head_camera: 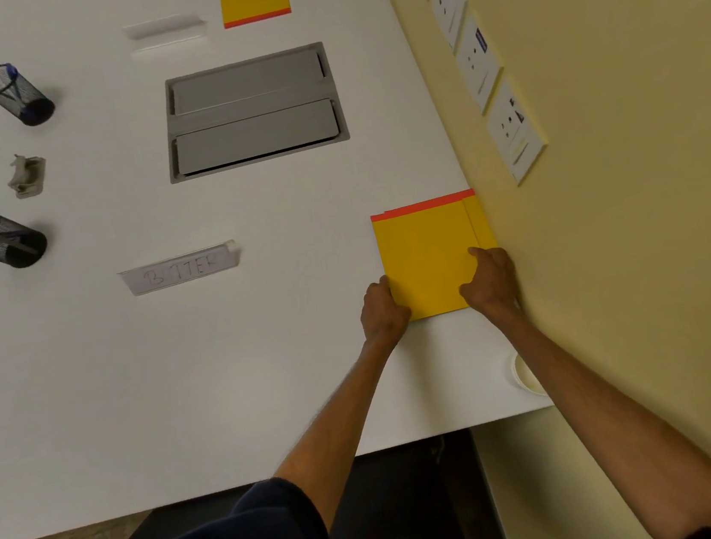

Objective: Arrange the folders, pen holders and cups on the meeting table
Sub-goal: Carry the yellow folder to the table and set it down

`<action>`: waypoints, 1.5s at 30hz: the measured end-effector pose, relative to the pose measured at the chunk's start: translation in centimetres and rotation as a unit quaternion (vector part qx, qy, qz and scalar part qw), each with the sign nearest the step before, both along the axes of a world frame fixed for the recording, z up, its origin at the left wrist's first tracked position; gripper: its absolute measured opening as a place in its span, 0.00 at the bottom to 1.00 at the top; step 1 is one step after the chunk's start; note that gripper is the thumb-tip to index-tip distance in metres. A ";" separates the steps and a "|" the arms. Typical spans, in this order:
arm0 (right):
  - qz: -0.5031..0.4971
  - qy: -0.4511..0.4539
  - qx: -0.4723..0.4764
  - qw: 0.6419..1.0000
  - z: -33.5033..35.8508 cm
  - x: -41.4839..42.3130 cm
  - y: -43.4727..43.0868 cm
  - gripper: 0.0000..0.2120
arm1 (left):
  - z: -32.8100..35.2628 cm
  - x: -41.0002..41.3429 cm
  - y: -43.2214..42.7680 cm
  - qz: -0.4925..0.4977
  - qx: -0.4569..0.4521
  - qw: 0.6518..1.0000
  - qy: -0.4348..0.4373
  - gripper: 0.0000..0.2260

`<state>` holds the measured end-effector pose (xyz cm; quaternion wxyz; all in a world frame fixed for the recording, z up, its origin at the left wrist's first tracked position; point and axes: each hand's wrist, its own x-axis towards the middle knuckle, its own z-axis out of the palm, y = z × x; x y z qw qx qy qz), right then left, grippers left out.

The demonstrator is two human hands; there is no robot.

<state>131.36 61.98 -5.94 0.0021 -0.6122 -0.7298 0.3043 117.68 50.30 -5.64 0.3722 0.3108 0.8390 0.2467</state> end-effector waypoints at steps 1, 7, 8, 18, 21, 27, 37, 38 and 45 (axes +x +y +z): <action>0.020 -0.006 0.010 1.000 0.0 -0.1 0.0 0.35 | -0.1 0.2 0.1 0.003 0.001 1.000 -0.002 0.19; 0.082 -0.035 0.032 0.996 -0.4 -0.4 -1.0 0.32 | -0.2 1.9 1.5 0.050 0.036 0.997 -0.044 0.16; 0.087 -0.035 0.031 0.995 -0.4 -0.3 -0.9 0.31 | -0.2 2.3 1.7 0.057 0.041 0.996 -0.049 0.15; 0.110 -0.025 0.027 0.993 0.2 1.1 -0.2 0.29 | -1.0 2.7 2.7 0.019 0.016 1.000 -0.015 0.17; 0.105 -0.023 0.023 0.994 0.2 1.1 -0.4 0.29 | -1.2 2.5 2.7 0.004 0.011 1.000 -0.020 0.19; 0.134 -0.059 0.014 0.989 0.6 1.0 -0.2 0.30 | -0.8 2.0 2.6 -0.053 -0.007 0.999 0.010 0.22; 0.149 -0.007 0.068 0.987 3.8 -2.1 -1.5 0.24 | 4.5 0.0 -0.9 -0.043 0.042 0.995 0.085 0.27; 0.157 0.005 0.077 0.985 4.5 -3.0 -1.7 0.23 | 5.4 -0.7 -1.3 -0.037 0.048 0.993 0.099 0.26; 0.208 0.102 0.133 0.964 11.3 -9.6 -3.5 0.18 | 12.7 -7.7 -5.4 -0.015 0.061 0.975 0.212 0.20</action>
